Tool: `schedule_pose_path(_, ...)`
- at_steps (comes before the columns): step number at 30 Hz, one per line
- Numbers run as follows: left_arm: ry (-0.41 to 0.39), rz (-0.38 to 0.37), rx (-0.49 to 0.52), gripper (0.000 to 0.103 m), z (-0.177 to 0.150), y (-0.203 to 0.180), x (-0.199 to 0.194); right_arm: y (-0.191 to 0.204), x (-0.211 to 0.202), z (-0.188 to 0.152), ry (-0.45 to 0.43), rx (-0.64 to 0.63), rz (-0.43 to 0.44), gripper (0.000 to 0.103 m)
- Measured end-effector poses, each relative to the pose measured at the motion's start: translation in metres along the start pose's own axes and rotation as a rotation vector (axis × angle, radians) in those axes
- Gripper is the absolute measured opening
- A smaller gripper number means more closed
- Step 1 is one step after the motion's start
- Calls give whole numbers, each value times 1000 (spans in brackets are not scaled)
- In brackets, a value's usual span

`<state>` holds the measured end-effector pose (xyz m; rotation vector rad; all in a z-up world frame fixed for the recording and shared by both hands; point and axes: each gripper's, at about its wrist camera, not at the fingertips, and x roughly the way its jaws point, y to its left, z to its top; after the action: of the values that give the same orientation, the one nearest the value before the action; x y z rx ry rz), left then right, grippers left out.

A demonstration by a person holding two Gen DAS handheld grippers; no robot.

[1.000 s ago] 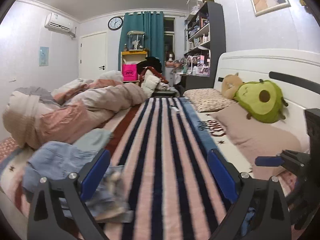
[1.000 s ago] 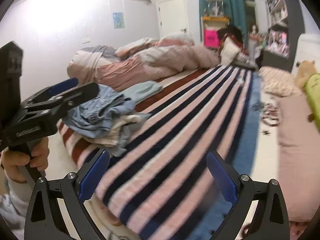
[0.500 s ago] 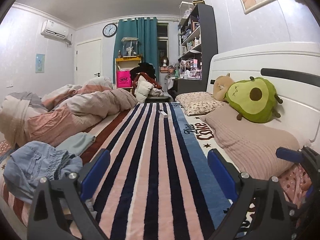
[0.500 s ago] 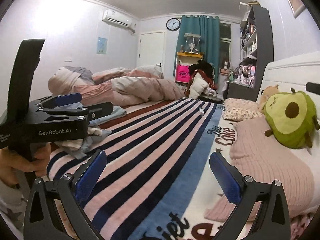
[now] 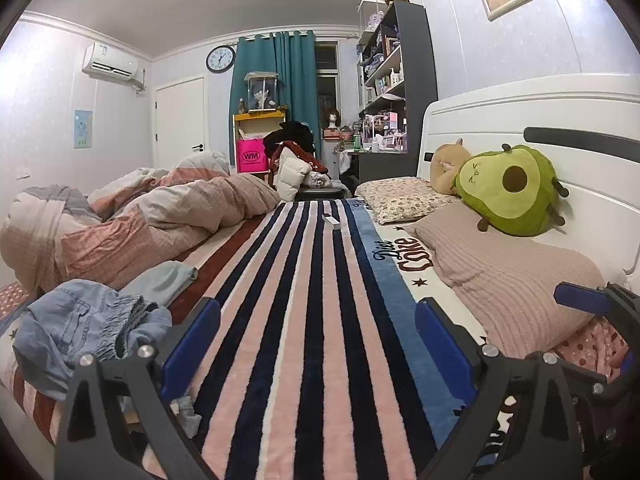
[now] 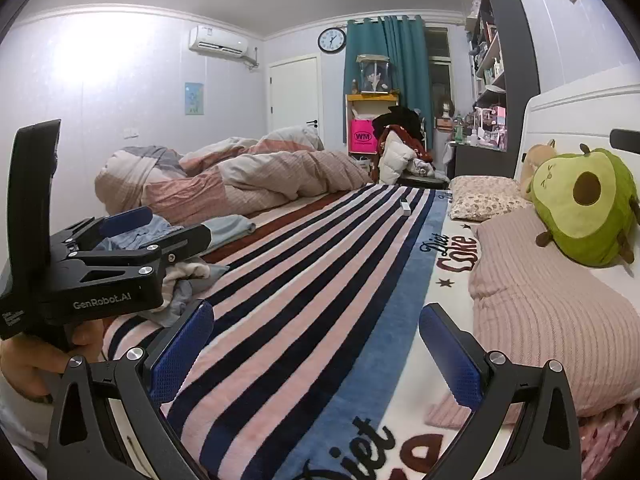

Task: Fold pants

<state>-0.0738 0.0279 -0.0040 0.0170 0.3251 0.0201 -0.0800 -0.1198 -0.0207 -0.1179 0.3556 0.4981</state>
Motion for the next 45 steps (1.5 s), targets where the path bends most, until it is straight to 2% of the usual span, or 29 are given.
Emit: schedule_pose_path(45, -8, -1, 3, 98, 0, 0, -5, -17, -2, -5, 17, 16, -56, 102)
